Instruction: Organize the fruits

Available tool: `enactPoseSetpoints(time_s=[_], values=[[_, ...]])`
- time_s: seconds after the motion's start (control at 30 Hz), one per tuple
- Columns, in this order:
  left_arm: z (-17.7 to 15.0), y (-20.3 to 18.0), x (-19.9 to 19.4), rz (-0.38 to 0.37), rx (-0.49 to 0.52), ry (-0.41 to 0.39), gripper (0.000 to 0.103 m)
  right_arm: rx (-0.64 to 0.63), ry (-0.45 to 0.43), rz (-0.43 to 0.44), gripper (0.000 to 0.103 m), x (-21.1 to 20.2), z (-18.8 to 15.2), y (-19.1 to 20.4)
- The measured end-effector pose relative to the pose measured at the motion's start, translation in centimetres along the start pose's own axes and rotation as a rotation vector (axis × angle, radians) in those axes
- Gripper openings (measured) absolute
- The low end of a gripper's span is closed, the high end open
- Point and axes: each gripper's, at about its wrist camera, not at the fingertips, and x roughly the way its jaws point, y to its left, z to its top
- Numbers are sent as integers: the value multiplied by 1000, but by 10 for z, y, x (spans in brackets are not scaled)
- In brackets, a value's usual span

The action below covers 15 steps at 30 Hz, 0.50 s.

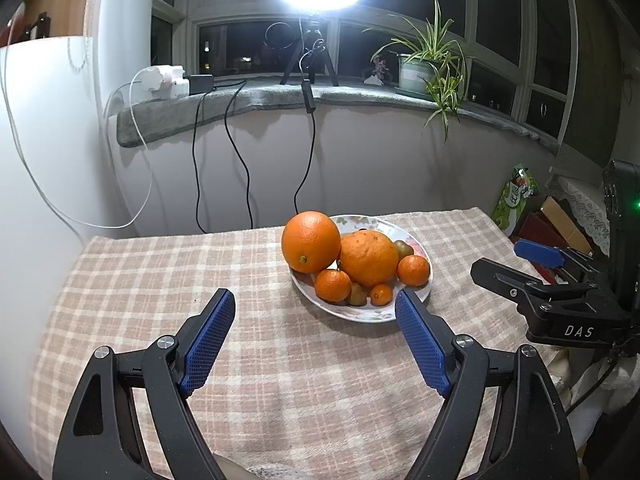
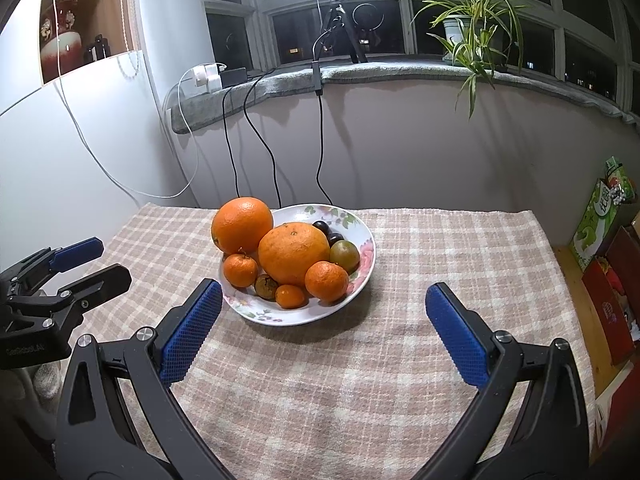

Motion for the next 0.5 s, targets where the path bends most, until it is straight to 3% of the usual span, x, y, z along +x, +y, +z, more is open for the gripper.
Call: enactPoseSetpoints(time_s=[0.5], values=[[-1, 3, 1, -7, -16, -1, 82, 11, 21, -4, 103, 6, -4, -2]])
